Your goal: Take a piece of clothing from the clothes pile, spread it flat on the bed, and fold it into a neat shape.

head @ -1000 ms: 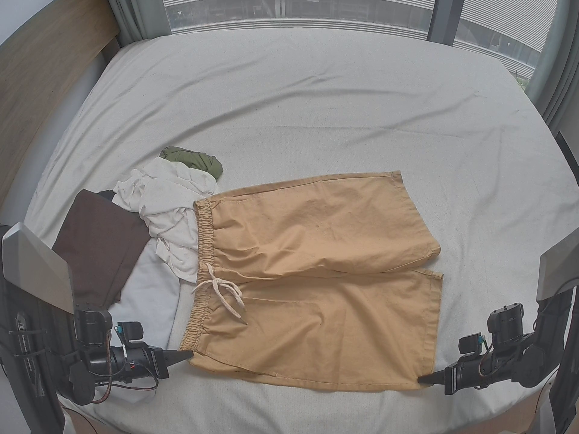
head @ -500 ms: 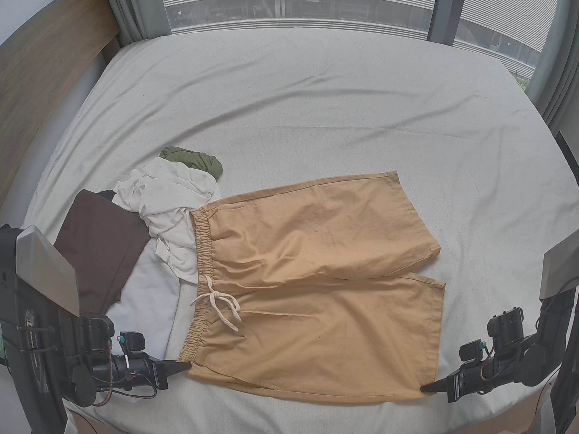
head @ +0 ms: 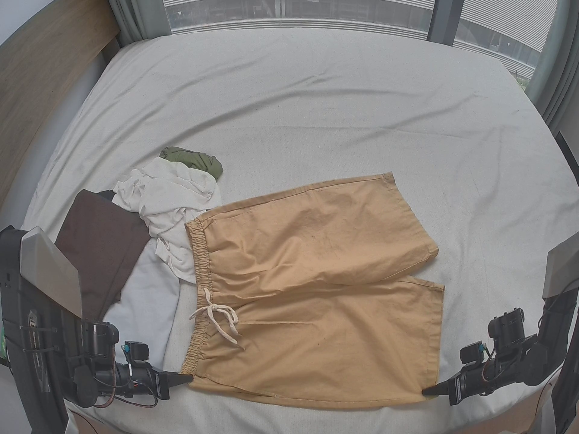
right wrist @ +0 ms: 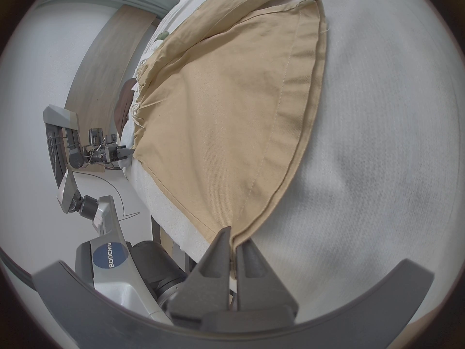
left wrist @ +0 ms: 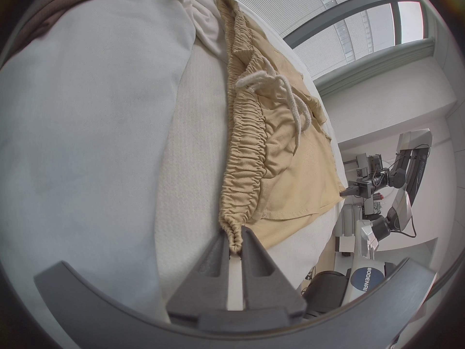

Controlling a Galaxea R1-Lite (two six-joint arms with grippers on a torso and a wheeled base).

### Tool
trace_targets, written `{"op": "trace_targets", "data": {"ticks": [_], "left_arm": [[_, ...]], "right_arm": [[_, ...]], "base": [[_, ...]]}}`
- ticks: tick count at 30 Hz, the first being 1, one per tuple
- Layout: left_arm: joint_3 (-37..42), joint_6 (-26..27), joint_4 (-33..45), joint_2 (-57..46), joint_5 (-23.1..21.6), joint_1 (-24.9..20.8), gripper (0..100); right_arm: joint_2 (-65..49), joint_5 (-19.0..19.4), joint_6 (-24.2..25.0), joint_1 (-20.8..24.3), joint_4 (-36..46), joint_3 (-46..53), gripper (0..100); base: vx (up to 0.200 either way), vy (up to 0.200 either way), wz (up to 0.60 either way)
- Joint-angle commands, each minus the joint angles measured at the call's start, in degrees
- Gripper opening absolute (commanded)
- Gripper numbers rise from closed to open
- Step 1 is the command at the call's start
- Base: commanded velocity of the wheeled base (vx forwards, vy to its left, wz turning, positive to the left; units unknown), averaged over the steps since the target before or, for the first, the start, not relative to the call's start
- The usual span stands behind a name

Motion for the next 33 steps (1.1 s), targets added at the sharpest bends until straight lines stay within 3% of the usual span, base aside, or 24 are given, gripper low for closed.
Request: {"op": "trace_targets", "data": {"ticks": [1, 6, 10, 14, 15, 18, 22, 27, 33], "left_arm": [[1.0, 0.7, 0.6, -0.1, 0.0, 0.2, 0], [1.0, 1.0, -0.7, -0.2, -0.4, 0.5, 0], [0.5, -1.4, -7.4, -0.2, -2.6, 0.4, 0], [-0.4, -3.5, -7.3, -1.8, -3.3, 0.1, 0], [-1.6, -6.0, -7.3, -3.3, -3.3, -0.2, 0], [-2.5, -9.6, -7.3, -5.9, -3.4, -0.8, 0], [-2.9, -13.6, -7.3, -9.1, -3.4, -2.1, 0], [-3.5, -14.5, -7.3, -10.5, -3.5, -2.5, 0], [-3.7, -19.0, -7.3, -14.3, -3.5, -3.6, 0]], "right_arm": [[-0.4, 0.0, -0.4, -0.1, 0.2, 1.0, 0], [-0.4, 0.0, -0.5, -0.4, -0.2, 1.0, 0], [-0.4, 0.5, -1.0, -0.3, -3.1, 1.0, 0], [-0.3, 3.6, -0.8, -0.3, -6.9, 1.0, 0], [-0.3, 6.3, -0.6, -0.4, -9.6, 1.0, 0], [-0.2, 7.6, 0.0, -0.4, -13.5, 1.0, 0], [0.3, 7.7, 3.4, -0.1, -20.9, 1.0, 0], [0.7, 8.7, 7.3, 0.2, -28.4, 1.0, 0], [0.3, 9.2, 10.2, -0.1, -30.1, -0.9, 0]], "base": [[0.0, 0.0, 0.0], [0.0, 0.0, 0.0], [0.0, 0.0, 0.0], [0.0, 0.0, 0.0], [0.0, 0.0, 0.0], [0.0, 0.0, 0.0], [0.0, 0.0, 0.0], [0.0, 0.0, 0.0], [0.0, 0.0, 0.0]]}}
